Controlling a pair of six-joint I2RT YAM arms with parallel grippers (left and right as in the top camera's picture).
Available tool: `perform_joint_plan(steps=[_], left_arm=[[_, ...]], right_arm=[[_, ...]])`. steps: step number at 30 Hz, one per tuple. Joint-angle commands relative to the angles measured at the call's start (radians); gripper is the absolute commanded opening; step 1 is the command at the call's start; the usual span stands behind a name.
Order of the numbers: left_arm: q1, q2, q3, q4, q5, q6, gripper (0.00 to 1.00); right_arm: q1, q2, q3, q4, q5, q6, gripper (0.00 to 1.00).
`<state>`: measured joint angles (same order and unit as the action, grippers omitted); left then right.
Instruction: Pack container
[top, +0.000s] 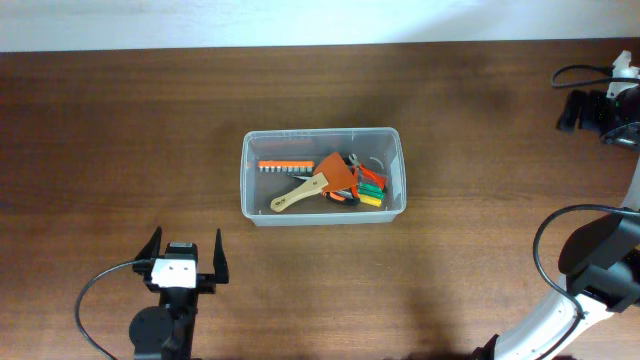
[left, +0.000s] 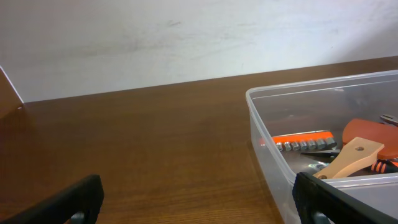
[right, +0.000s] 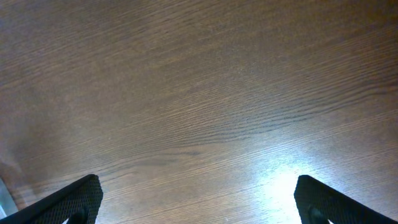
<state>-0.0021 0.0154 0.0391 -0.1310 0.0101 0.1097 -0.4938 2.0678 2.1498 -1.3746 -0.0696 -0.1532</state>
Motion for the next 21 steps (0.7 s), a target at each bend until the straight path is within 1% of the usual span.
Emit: perform_joint_plan(steps=[1,16,21], left_arm=[[0.005,-0.01,-0.007,0.001,-0.007,0.012,0.99],[0.005,-0.01,-0.007,0.001,-0.007,0.012,0.99],[0.005,-0.01,-0.007,0.001,-0.007,0.012,0.99]], right_arm=[[0.003,0.0,-0.005,0.003,-0.001,0.009,0.99],[0.003,0.0,-0.005,0.006,-0.001,0.008,0.99],[0.01,-0.054,-0.005,0.086,-0.006,0.009,0.99]])
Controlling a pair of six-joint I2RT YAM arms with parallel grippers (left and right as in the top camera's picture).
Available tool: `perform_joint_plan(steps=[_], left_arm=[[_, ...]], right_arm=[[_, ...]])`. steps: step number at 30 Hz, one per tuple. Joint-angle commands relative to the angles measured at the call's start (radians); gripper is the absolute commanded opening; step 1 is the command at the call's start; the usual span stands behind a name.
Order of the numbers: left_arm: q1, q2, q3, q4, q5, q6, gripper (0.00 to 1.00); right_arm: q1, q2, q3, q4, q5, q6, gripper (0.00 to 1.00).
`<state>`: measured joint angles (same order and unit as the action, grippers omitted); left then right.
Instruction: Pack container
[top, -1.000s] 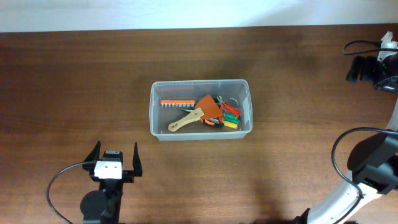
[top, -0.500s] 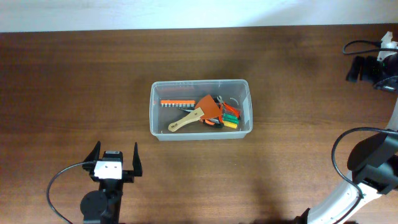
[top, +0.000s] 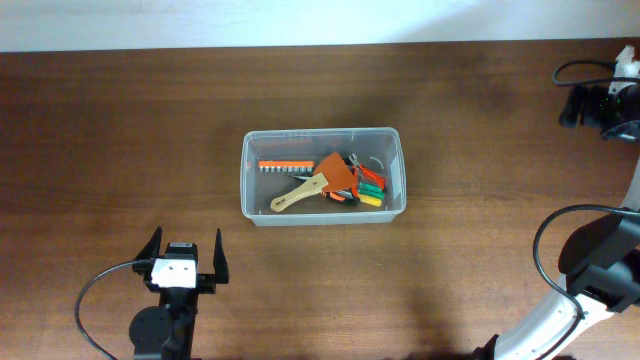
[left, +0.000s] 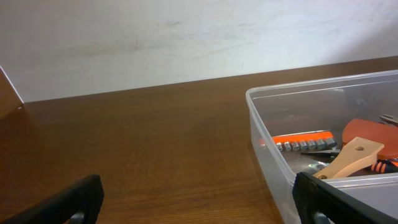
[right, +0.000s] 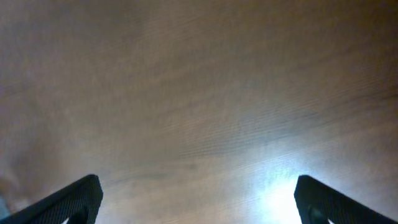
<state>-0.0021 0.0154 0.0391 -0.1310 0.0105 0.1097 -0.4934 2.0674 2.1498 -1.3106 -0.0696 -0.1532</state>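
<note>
A clear plastic container (top: 322, 137) stands at the table's middle; its near corner shows in the left wrist view (left: 273, 155). Inside lie an orange bit holder (top: 283, 166), a wooden-handled scraper with an orange blade (top: 318, 183), and pliers with green, yellow and orange pieces (top: 366, 188). My left gripper (top: 184, 256) rests open near the front edge, left of the container, nothing between its fingers (left: 68, 200). My right gripper (right: 198, 198) is open at the far right edge of the table, over bare wood; the overhead view shows only its arm (top: 600, 105).
Black cables loop at the front left (top: 95, 300) and at the right (top: 560, 240). A pale wall (left: 186, 37) rises behind the table's back edge. Bare brown wood surrounds the container on all sides.
The right wrist view has gone blurred and the arm sits slightly further right in the overhead view. The left gripper and the container's contents are unchanged.
</note>
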Motion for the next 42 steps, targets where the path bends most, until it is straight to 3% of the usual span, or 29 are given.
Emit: perform_joint_plan(steps=[1,7,13,23,30,42], left_arm=[[0.005,-0.01,-0.007,0.001,-0.007,0.012,0.99],[0.005,-0.01,-0.007,0.001,-0.007,0.012,0.99],[0.005,-0.01,-0.007,0.001,-0.007,0.012,0.99],[0.005,-0.01,-0.007,0.001,-0.007,0.012,0.99],[0.005,-0.01,-0.007,0.001,-0.007,0.012,0.99],[0.005,-0.01,-0.007,0.001,-0.007,0.012,0.99]], right_arm=[[0.016,-0.073,-0.005,0.037,-0.006,0.009,0.99],[0.084,-0.269,-0.095,0.261,-0.005,0.008,0.99],[0.196,-0.627,-0.503,0.636,-0.005,0.009,0.99],[0.405,-1.157,-0.979,0.788,-0.006,0.009,0.99],[0.51,-1.493,-1.306,1.11,-0.005,0.009,0.99],[0.528,-1.875,-1.798,1.525,-0.029,0.013,0.99]])
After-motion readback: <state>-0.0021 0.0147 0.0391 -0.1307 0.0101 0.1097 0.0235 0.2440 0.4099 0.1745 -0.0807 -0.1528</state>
